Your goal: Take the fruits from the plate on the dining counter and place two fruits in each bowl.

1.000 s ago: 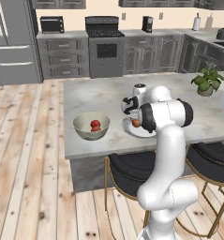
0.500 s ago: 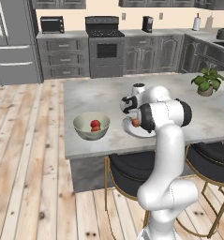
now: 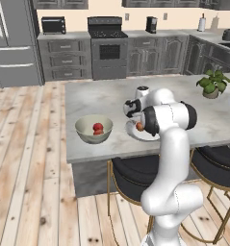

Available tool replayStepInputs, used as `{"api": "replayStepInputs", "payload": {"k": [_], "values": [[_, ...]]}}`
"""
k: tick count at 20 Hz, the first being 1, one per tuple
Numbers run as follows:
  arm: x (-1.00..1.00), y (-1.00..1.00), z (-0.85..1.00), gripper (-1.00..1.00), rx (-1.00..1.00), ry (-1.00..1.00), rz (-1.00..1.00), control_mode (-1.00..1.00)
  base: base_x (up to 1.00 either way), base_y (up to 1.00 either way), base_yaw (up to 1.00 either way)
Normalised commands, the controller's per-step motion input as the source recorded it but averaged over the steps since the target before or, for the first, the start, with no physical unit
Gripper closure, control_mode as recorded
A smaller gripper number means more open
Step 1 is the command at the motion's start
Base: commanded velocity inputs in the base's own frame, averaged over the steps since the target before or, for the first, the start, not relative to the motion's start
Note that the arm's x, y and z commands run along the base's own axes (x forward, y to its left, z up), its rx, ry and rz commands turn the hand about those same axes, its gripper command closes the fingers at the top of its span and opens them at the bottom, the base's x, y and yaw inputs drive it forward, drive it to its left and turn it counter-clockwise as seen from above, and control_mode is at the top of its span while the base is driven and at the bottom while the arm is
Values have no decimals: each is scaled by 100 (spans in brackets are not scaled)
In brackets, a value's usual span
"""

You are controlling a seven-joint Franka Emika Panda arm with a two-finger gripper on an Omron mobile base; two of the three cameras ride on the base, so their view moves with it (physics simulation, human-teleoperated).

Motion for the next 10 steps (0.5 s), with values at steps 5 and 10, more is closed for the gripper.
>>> {"api": "replayStepInputs", "payload": {"k": [5,10], "values": [[0,0,-29,-100,0,0,0,-100,0,0,0],[0,0,-10,100,0,0,0,-100,0,0,0]]}}
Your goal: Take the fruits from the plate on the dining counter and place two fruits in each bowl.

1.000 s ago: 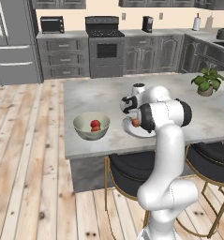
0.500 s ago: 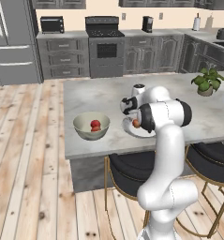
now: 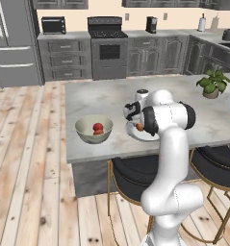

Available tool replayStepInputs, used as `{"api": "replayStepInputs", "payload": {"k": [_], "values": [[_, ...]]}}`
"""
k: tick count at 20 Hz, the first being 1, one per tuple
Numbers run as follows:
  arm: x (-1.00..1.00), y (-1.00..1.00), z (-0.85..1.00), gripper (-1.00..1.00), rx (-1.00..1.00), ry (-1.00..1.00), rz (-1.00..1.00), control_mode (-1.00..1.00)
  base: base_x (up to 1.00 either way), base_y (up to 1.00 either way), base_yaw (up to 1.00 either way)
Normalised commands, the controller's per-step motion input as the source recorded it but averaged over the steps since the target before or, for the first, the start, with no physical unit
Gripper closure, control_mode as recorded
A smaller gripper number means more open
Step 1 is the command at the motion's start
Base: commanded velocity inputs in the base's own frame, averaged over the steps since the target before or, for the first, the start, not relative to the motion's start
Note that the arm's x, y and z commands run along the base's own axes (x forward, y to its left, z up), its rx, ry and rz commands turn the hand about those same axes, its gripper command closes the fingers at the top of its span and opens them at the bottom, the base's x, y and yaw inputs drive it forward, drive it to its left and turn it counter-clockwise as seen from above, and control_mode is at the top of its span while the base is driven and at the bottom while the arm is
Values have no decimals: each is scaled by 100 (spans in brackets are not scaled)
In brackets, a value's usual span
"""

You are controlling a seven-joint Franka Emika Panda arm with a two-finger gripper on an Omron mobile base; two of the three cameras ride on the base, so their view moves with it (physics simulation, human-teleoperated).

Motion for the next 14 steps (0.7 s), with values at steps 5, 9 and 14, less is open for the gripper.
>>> {"api": "replayStepInputs", "payload": {"k": [5,9,14], "values": [[0,0,0,100,0,0,0,-100,0,0,0],[2,-20,19,100,0,0,0,-100,0,0,0],[-19,-55,59,100,0,-1,5,-100,0,0,0]]}}
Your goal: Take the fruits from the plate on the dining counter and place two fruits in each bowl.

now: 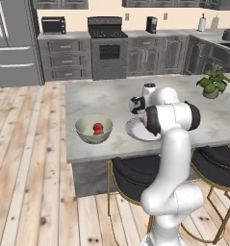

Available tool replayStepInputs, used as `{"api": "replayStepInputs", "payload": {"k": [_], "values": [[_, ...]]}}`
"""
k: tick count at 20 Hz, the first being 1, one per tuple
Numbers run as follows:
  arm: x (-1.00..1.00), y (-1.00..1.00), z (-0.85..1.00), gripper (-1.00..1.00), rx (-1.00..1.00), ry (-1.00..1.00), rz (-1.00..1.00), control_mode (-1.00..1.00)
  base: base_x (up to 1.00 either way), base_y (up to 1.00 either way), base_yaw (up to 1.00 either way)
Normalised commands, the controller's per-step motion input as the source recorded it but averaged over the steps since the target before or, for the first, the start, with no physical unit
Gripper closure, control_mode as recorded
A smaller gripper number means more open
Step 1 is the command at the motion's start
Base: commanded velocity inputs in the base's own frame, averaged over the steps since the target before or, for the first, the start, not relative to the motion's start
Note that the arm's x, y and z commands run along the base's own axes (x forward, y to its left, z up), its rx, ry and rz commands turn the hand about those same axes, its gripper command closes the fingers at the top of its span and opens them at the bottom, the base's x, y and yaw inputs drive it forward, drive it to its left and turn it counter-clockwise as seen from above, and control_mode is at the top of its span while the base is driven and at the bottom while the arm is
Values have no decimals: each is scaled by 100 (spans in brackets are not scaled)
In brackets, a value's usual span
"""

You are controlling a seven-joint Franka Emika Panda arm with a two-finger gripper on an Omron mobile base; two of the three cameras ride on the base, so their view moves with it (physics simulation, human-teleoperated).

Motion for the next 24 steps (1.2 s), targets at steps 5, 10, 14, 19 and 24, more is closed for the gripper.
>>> {"api": "replayStepInputs", "payload": {"k": [5,10,14,19,24], "values": [[-78,-18,83,100,0,0,8,-100,0,0,0],[-100,3,82,100,0,0,12,-100,0,0,0],[-100,31,78,100,0,0,17,-100,0,0,0],[-100,46,74,100,0,0,23,-100,0,0,0],[-93,38,58,100,0,0,33,-100,0,0,0]]}}
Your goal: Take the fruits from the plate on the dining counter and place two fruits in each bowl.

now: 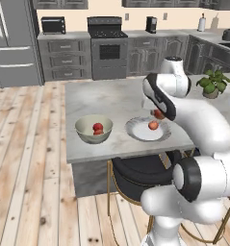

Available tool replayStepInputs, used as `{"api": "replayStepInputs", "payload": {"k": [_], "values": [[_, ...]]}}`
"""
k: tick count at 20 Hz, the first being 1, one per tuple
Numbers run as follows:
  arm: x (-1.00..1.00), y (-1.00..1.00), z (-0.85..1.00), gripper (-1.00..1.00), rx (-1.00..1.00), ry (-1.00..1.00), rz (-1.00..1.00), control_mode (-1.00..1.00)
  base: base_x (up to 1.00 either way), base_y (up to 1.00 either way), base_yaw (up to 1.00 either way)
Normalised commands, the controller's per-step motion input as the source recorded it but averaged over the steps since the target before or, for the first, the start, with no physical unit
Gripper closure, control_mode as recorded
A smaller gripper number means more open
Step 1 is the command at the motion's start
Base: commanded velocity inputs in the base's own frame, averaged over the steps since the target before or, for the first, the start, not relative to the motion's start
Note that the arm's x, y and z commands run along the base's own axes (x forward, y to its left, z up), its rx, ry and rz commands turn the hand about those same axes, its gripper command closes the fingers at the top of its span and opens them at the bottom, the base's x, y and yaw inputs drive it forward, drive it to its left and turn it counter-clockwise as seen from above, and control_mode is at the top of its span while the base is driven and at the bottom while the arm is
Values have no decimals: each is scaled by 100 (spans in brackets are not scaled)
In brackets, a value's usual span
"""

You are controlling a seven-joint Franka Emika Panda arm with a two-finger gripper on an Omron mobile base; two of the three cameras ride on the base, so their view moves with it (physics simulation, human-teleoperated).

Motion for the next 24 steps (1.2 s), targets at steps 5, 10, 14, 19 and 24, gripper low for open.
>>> {"api": "replayStepInputs", "payload": {"k": [5,10,14,19,24], "values": [[-96,17,6,100,0,-2,18,-100,0,0,0],[-68,14,2,100,0,-4,-3,-100,0,0,0],[-5,8,2,100,-1,0,-26,-100,0,0,0],[0,0,0,100,-1,0,-7,-100,0,0,0],[0,0,0,100,0,0,0,100,-1,0,0]]}}
